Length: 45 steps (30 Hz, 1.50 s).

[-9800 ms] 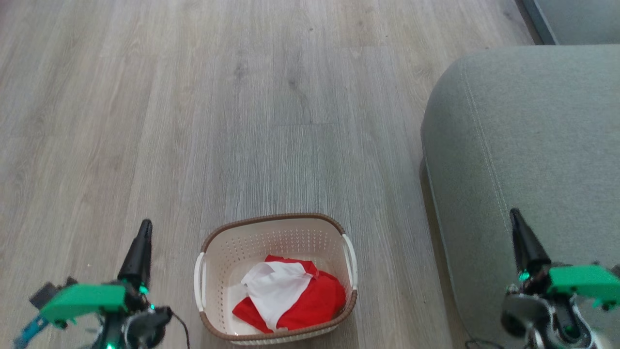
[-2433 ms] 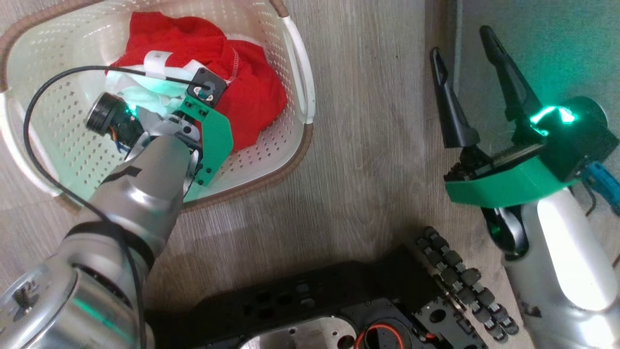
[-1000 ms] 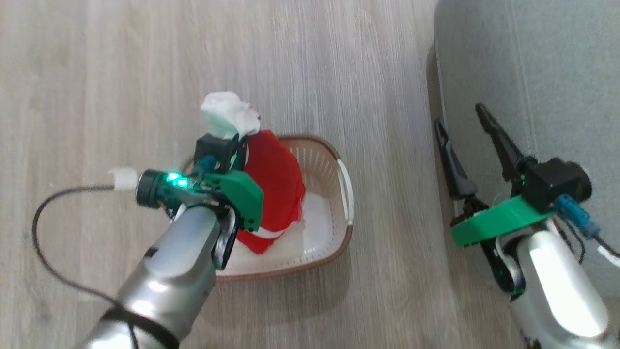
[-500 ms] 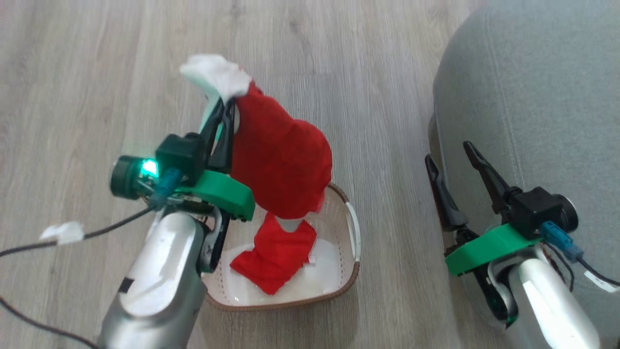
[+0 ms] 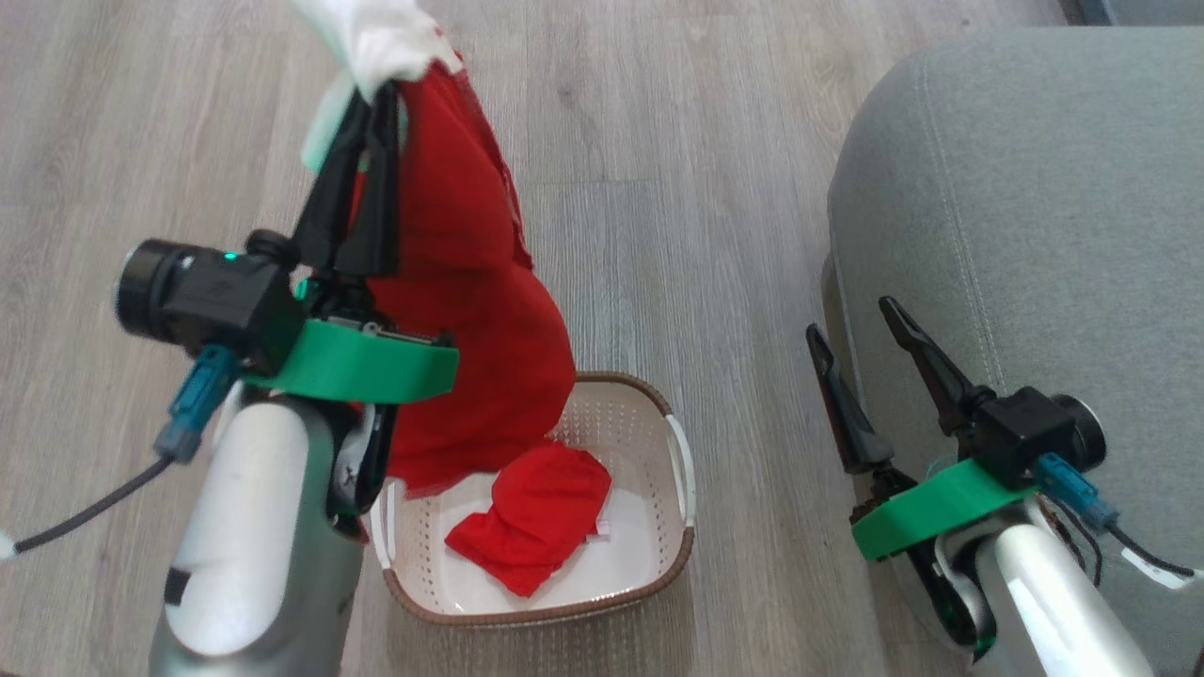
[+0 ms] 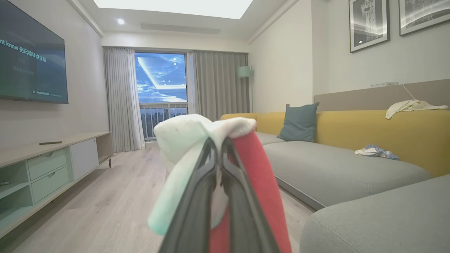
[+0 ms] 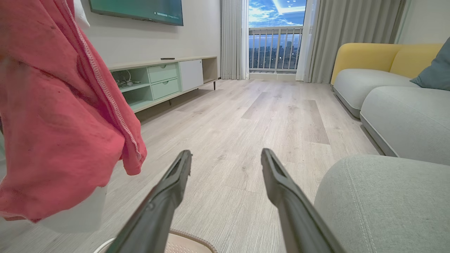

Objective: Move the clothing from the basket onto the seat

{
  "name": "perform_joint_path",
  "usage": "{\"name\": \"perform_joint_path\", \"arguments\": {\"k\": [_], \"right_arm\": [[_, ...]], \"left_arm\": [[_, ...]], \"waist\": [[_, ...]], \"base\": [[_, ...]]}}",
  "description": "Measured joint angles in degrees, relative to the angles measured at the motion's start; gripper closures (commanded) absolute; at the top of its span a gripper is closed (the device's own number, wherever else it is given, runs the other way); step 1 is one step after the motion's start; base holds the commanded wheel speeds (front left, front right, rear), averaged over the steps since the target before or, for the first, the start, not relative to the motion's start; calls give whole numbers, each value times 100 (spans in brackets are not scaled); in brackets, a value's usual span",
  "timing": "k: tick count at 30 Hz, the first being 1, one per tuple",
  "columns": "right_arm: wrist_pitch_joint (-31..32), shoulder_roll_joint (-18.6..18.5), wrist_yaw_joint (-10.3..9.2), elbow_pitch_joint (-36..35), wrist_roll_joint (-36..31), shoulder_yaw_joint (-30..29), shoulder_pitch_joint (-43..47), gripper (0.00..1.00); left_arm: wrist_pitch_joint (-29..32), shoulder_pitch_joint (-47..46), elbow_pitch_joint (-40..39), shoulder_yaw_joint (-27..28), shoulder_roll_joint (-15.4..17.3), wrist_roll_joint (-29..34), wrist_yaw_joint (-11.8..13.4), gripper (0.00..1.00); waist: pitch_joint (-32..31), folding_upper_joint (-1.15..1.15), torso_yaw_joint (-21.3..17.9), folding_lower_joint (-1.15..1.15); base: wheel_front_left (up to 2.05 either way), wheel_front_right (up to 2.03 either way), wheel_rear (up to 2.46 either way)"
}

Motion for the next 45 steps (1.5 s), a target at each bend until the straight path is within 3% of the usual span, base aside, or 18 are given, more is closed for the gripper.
{"name": "perform_joint_path", "arguments": {"k": [9,14,23,27,45], "right_arm": [[0,-20,0,-109,3,178,133,0],[0,-192,0,-343,132,687,127,0],[0,-604,0,-682,242,1588,-250,0],[0,-616,0,-695,185,1803,-559,0],[0,-494,0,333,-392,2127,-1206,0]], "left_arm": [[-24,38,-168,59,-2,-2,1,100],[-24,38,-170,-4,-2,-2,-65,100],[-24,7,36,-557,-3,0,-145,100],[-24,-53,167,-881,-1,-2,-133,100],[-24,-405,337,-2125,7,-330,272,100]], "waist": [[-110,0,-40,0],[-86,0,-47,0],[49,0,-10,0],[58,0,32,1],[51,0,159,1]], "base": [[0,0,0],[0,0,0],[0,0,0],[0,0,0],[0,0,0]]}}
